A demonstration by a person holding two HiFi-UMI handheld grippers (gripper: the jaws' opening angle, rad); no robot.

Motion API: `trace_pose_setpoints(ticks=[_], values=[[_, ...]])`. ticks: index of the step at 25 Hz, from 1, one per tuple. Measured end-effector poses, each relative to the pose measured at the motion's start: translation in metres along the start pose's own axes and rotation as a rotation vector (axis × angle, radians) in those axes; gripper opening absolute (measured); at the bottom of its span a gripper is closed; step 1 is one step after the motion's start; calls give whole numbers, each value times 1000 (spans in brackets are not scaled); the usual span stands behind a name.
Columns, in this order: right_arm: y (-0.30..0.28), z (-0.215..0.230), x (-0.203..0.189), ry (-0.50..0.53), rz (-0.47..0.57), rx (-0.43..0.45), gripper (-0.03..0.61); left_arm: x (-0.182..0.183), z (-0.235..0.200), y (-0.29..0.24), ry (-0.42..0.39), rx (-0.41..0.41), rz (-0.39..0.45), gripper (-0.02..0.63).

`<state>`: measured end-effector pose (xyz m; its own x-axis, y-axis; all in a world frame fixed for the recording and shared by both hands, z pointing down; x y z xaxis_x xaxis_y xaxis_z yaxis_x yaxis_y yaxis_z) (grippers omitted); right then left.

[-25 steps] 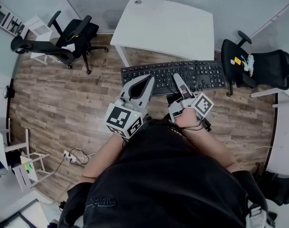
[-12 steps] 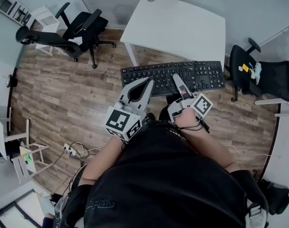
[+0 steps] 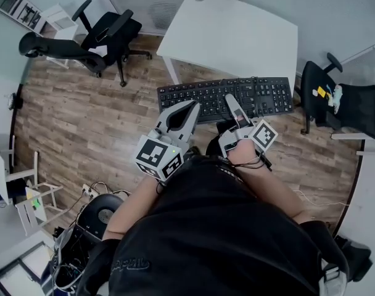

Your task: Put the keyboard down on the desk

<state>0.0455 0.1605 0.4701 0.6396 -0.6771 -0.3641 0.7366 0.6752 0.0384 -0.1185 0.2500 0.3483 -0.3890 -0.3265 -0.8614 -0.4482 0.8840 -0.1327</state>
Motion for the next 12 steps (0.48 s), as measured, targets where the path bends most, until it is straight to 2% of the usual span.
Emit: trace_pose_setpoints(ticks=[5,12], values=[[-2,20,25,-15,12,-32,94,0,2,-32,21,-24,8,15],[-14,55,68,-38,14,-75,95,-6,-6,-96,67,-27,-43,15]])
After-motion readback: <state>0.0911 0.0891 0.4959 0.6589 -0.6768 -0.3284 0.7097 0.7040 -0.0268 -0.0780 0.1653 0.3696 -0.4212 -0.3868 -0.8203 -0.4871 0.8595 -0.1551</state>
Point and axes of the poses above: the fingertips, and each gripper's own axes: y backward along the fingers, z to its right, x out of its top, the point moved 6 cm from there along y, backward along the fingers, and after that the axes turned 13 degrees about y, right-handed, at the moved point
